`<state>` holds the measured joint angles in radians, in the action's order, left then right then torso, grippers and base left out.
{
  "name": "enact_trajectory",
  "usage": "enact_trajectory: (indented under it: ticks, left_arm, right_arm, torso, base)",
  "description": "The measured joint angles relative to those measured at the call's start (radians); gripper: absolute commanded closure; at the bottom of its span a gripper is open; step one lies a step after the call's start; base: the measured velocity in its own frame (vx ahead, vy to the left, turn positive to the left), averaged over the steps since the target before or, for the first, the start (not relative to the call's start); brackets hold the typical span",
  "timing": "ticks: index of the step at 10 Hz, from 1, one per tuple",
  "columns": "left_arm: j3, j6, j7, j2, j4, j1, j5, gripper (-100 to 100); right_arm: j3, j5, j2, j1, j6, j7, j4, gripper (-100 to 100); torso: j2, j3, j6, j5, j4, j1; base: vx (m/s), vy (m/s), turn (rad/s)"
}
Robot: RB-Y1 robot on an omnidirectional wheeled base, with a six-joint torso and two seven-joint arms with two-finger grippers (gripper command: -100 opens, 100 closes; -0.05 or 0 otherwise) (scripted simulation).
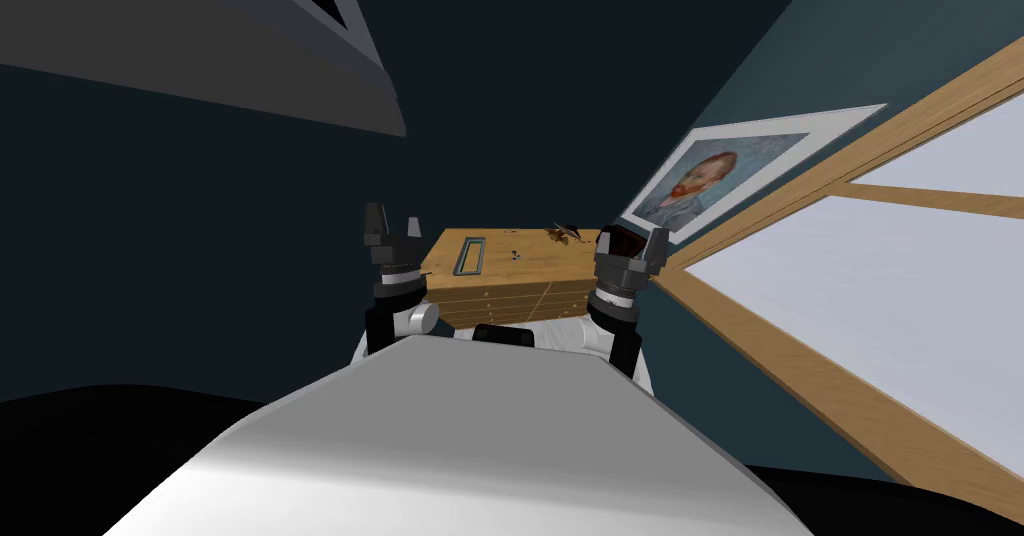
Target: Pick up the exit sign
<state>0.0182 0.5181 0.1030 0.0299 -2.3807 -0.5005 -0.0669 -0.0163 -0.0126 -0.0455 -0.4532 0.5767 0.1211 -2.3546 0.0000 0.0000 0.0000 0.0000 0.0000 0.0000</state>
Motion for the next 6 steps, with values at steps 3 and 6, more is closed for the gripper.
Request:
enact_trajectory:
  ticks: [3, 6]
  left_arm:
    - [0.023, -0.052, -0.058, -0.081, -0.008, -0.001, -0.019, -100]
    - [0.054, -0.114, -0.134, -0.158, 0.001, 0.004, -0.047, -100]
  right_arm:
    - [0.0, 0.0, 0.0, 0.0, 0.0, 0.0, 0.0, 0]
    - [0.0, 0.0, 0.0, 0.0, 0.0, 0.0, 0.0, 0]
  torso:
    - [0.006, 0.004, 0.0, -0.001, 0.001, -0.007]
    - [0.003, 0.002, 0.0, -0.001, 0.001, -0.005]
  base:
    - [-0.09, -0.105, -0.091]
    - [-0.041, -0.083, -0.089]
